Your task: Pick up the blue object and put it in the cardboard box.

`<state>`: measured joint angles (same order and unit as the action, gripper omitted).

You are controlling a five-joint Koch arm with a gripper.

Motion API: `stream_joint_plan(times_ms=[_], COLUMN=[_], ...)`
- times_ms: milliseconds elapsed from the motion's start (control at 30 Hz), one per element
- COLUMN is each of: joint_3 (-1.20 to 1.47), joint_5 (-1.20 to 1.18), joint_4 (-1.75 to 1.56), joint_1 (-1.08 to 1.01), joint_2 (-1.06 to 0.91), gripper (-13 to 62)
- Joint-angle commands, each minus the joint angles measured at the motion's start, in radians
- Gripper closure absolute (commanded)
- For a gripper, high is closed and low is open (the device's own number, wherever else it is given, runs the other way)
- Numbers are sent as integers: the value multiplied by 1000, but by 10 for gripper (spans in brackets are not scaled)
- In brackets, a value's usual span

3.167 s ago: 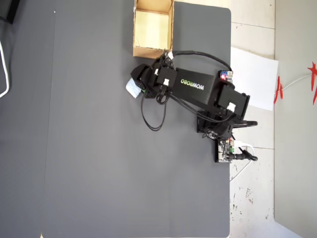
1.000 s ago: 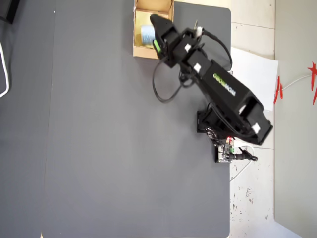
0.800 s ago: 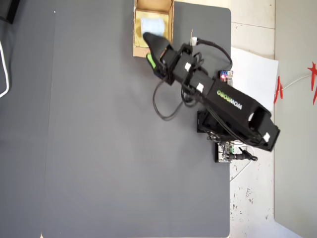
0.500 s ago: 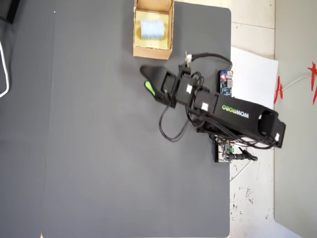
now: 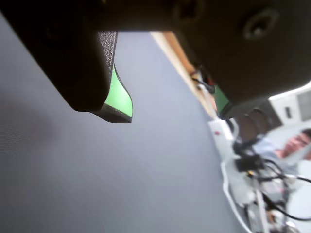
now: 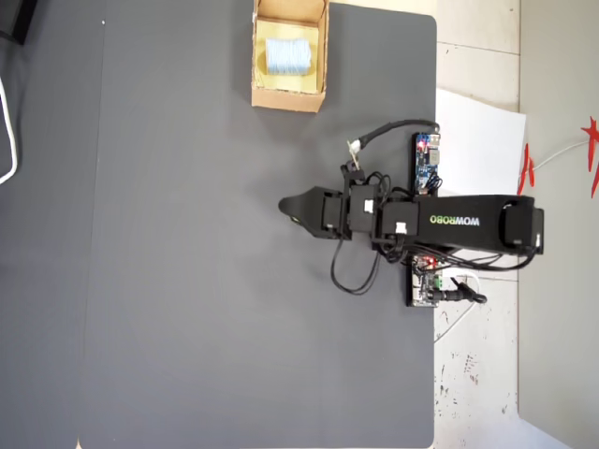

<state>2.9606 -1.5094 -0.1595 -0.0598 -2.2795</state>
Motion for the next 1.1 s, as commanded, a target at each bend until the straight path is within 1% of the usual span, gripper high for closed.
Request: stream_joint_plan(times_ms=[0,267,600,1067], joint_3=[2,158,158,158], joint_5=[-44,-48,-48,-46], joint_4=[-106,-110,206,206], joint_1=[18,21,14,-12], joint_2=[-87,-89,-89,-87], gripper=[156,156,149,152])
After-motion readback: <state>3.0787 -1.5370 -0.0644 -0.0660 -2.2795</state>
